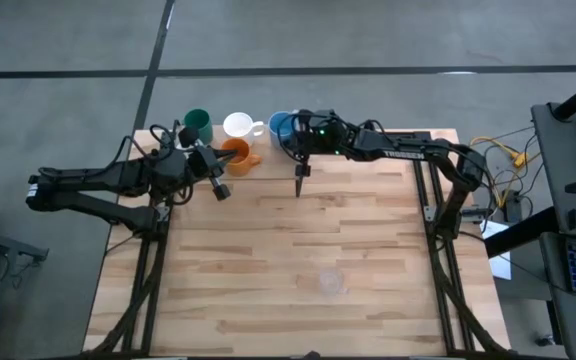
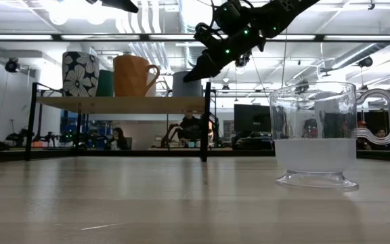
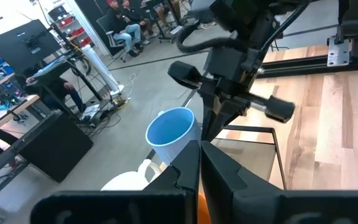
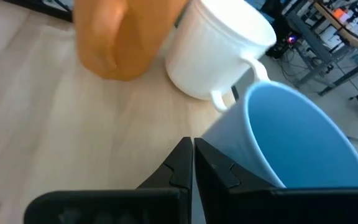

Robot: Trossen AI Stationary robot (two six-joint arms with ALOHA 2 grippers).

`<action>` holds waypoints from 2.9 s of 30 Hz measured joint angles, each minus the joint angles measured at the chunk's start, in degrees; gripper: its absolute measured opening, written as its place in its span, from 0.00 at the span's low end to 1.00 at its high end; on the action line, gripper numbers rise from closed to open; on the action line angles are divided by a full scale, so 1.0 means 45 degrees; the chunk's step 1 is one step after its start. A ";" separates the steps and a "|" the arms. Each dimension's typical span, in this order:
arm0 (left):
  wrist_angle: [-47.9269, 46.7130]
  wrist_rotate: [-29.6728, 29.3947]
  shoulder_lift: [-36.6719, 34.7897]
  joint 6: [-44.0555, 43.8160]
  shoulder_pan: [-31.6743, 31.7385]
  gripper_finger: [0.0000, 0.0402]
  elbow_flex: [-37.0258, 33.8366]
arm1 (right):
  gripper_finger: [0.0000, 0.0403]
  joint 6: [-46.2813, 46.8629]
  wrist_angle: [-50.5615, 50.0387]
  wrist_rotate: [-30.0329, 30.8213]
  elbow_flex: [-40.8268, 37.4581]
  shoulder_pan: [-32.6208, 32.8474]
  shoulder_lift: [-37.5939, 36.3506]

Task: Stack small to large cups/mugs on shelf
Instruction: Put the transparent mug on the shelf

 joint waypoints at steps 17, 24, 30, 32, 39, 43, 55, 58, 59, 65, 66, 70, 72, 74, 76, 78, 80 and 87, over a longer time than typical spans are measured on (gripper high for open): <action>0.2630 0.2105 -0.0865 -0.0021 -0.0373 0.00 -0.2033 | 0.02 0.1254 -0.3404 -0.0001 -0.0525 0.2231 -0.2551; 0.4355 0.2724 -0.1420 -0.0006 -0.1224 0.00 -0.3272 | 0.02 0.3329 -0.5215 -0.0001 -0.0539 0.4092 -0.3597; 0.5161 0.2740 -0.1949 -0.0009 -0.1938 0.00 -0.4054 | 0.02 0.5333 -0.6610 0.0638 -0.0544 0.5731 -0.4035; 0.5213 0.2744 -0.2125 -0.0010 -0.2099 0.00 -0.4278 | 0.02 0.6620 -0.7258 0.0658 -0.0544 0.6075 -0.4125; 0.5779 0.2767 -0.2445 -0.0005 -0.2193 0.00 -0.4878 | 0.02 1.1992 -0.9695 0.0597 -0.0489 0.7130 -0.4077; 0.5717 0.2769 -0.2361 0.0087 -0.2193 0.00 -0.5047 | 0.02 1.3893 -1.0153 0.0521 0.0069 0.8025 -0.3669; 0.5981 0.2783 -0.2560 0.1031 -0.2198 0.00 -0.5337 | 0.02 1.6111 -1.0121 0.3145 0.0505 1.1210 -0.2946; 0.6127 0.2981 -0.2614 0.1039 -0.2198 0.00 -0.5379 | 0.02 1.6714 -1.0001 0.3887 0.0500 1.2054 -0.2401; 0.6117 0.3098 -0.2653 0.1034 -0.2208 0.00 -0.5379 | 0.02 1.6829 -0.9844 0.4160 0.0500 1.2310 -0.2224; 0.6086 0.4502 -0.2681 0.0976 -0.2249 0.00 -0.5495 | 0.02 1.7359 -0.9547 0.4546 0.0500 1.3400 -0.1433; 0.6093 0.4585 -0.2684 0.0974 -0.2259 0.00 -0.5520 | 0.02 1.7489 -0.9498 0.4508 0.0496 1.3520 -0.1338; 0.6113 0.4590 -0.2710 0.0948 -0.2261 0.00 -0.5573 | 0.08 1.7523 -0.8874 0.4297 0.0495 1.3838 -0.0850; 0.6064 0.4590 -0.2698 0.0734 -0.2261 0.00 -0.5597 | 0.13 1.7518 -0.8716 0.4293 0.0495 1.3861 -0.0675; 0.6049 0.4590 -0.2671 0.0645 -0.2261 0.00 -0.5598 | 0.19 1.7431 -0.8561 0.4333 0.0495 1.3831 -0.0532; 0.6038 0.4603 -0.2682 0.0641 -0.2261 0.00 -0.5614 | 0.26 1.7225 -0.8596 0.4480 0.0495 1.3782 -0.0441; 0.6047 0.4614 -0.2654 0.0636 -0.2261 0.00 -0.5629 | 0.32 1.7137 -0.8595 0.5016 0.0495 1.3740 -0.0315; 0.6007 0.4626 -0.2674 0.0628 -0.2261 0.00 -0.5661 | 0.38 1.6941 -0.8613 0.5252 0.0495 1.3683 -0.0079; 0.6041 0.4639 -0.2699 0.0622 -0.2261 0.00 -0.5680 | 0.46 1.6367 -0.8589 0.4645 0.0495 1.3247 0.0936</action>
